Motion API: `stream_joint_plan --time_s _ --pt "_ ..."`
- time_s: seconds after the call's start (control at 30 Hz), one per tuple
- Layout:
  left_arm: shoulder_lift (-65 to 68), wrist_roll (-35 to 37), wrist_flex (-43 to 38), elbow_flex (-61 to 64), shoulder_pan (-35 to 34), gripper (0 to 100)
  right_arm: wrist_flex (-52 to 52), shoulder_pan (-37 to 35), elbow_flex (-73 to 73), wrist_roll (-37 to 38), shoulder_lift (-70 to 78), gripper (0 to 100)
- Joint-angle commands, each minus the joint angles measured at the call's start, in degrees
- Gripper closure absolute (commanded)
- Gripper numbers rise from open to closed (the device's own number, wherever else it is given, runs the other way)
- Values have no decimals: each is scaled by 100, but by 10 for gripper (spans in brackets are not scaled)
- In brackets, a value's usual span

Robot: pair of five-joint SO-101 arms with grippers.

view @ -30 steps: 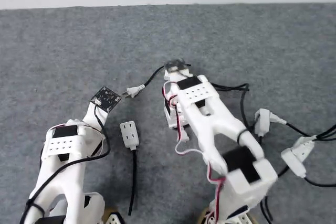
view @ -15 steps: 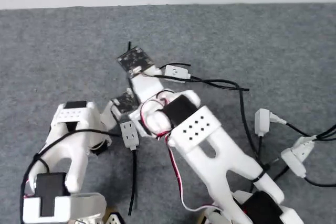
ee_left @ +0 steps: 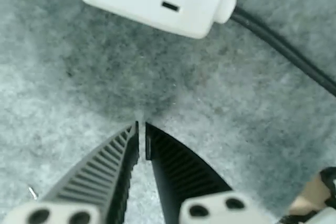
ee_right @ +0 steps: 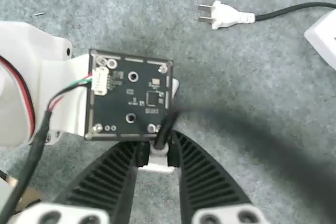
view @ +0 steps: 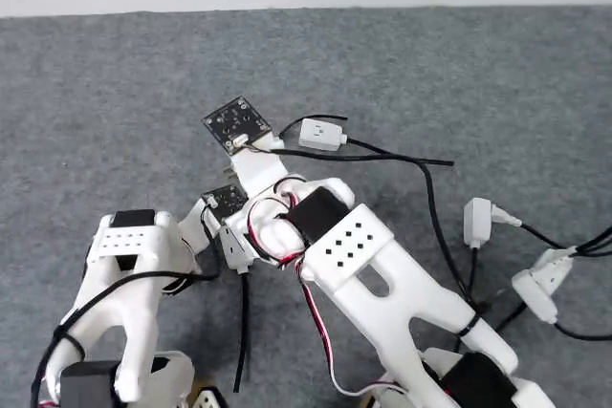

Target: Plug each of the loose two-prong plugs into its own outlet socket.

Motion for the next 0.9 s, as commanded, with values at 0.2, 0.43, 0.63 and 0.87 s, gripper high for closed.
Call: stream_joint_plan --time_s 0.2,0.43,0.63,0.87 --pt "-167 527 -413 -84 149 989 -215 -110 114 -79 -198 991" --pt "-229 1556 -844 -163 -571 989 -804 -75 422 -273 -189 991" --pt "-211 2312 -932 -391 -1073 989 -3178 -75 1776 -308 -189 991" --pt "-202 2382 -1011 -391 -1099 989 -4198 -66 1952 -246 286 991"
